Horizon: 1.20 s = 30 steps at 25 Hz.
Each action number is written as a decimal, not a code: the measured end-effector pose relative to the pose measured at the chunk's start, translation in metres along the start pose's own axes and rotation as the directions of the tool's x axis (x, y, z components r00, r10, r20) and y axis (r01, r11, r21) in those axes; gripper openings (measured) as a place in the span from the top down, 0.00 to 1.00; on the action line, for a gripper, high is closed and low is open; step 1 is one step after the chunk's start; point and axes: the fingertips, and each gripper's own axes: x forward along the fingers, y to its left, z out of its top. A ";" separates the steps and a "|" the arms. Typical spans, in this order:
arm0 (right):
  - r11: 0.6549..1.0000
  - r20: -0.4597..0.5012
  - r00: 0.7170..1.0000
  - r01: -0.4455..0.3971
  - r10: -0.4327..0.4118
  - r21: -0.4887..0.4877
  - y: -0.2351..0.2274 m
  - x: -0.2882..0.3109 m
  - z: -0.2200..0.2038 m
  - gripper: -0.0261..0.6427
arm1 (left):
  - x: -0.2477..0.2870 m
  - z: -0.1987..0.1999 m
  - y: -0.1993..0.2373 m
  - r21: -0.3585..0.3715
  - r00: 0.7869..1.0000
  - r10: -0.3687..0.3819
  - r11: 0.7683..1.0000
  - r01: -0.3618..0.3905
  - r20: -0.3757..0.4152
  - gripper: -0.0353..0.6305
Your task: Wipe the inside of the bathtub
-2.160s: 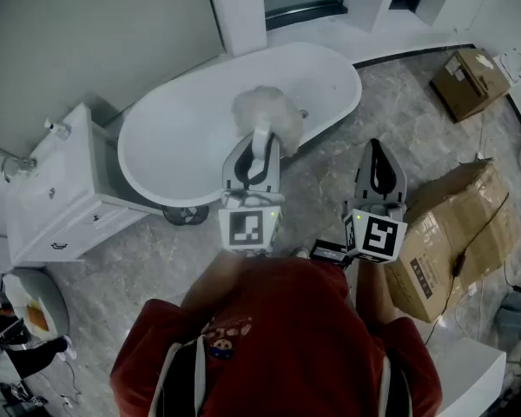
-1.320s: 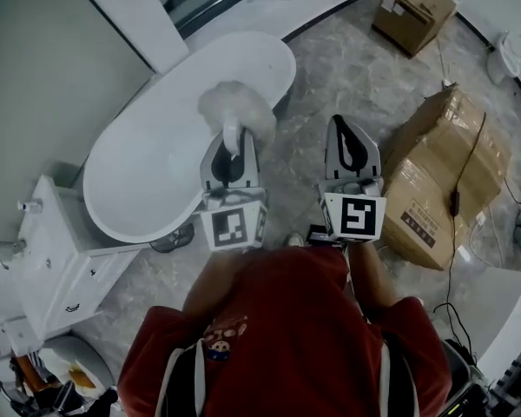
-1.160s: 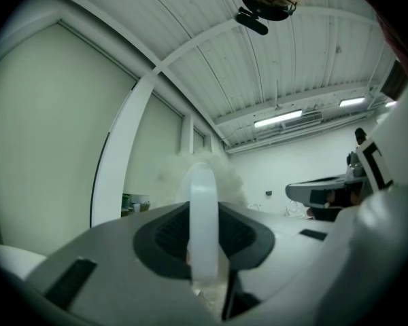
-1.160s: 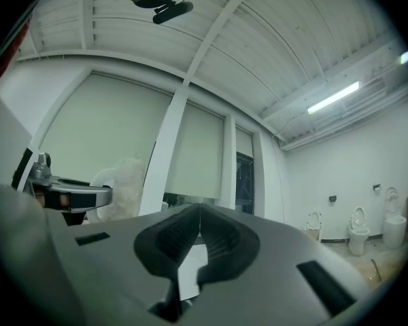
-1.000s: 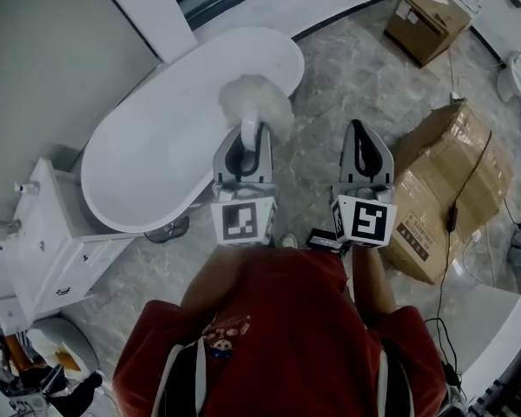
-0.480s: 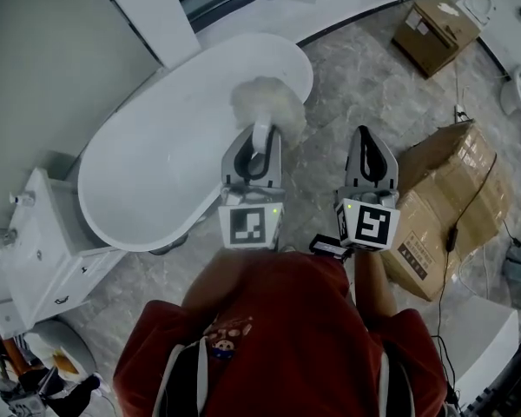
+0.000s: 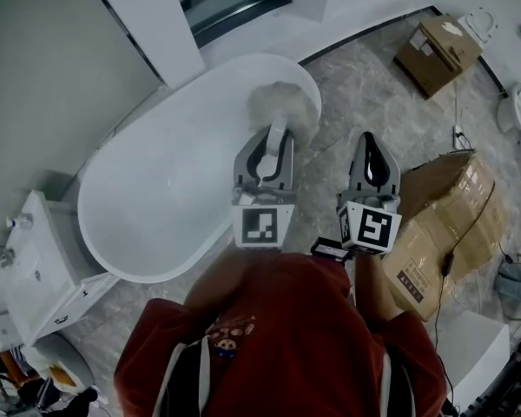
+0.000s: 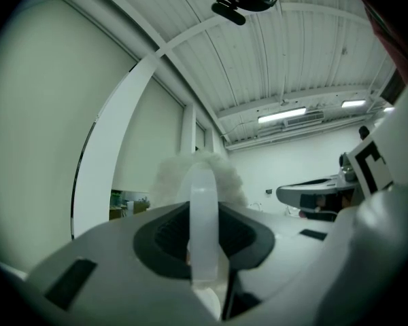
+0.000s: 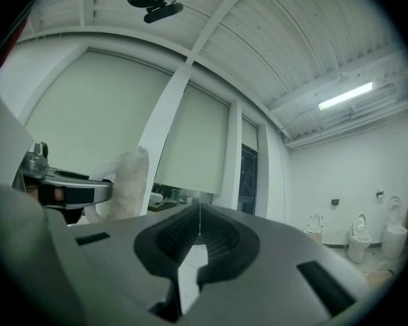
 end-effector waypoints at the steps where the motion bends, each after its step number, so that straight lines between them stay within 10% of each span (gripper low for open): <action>1: 1.000 0.001 1.000 -0.001 0.001 -0.004 0.003 0.009 0.002 0.94 | 0.007 0.000 0.006 -0.003 1.000 0.000 1.000 0.000 0.000 0.81; 13: 1.000 0.008 1.000 -0.002 0.002 0.011 -0.009 0.086 -0.013 0.94 | 0.079 -0.018 0.026 -0.031 1.000 -0.003 1.000 0.002 -0.023 0.81; 30: 0.993 0.016 0.994 -0.110 0.109 0.036 -0.167 0.185 -0.064 0.94 | 0.236 -0.048 -0.080 -0.028 0.997 0.063 0.998 -0.065 -0.052 0.81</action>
